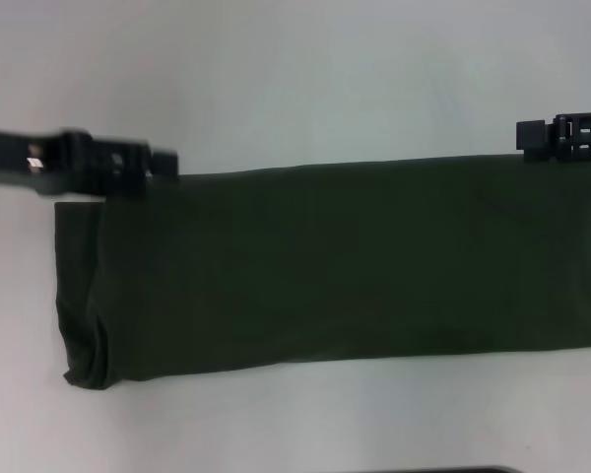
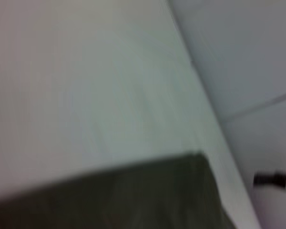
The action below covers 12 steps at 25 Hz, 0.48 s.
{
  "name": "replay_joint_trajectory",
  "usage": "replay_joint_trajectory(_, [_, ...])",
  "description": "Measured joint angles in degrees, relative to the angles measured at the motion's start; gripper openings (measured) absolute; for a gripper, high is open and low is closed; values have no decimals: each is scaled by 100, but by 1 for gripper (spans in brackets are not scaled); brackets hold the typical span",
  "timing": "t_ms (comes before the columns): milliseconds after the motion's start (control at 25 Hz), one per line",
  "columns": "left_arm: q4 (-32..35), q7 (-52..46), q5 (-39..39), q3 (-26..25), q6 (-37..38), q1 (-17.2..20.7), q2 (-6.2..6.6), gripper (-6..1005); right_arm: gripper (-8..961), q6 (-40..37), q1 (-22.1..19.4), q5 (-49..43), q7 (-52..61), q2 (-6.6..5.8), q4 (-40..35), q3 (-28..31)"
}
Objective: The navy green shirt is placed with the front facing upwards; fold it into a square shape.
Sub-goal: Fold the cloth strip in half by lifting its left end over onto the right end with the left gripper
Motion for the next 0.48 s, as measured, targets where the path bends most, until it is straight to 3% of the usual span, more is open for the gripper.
replay_joint_trajectory(480, [830, -88, 920, 299, -463, -157, -16, 858, 829, 267, -55, -25, 27, -23, 40, -25])
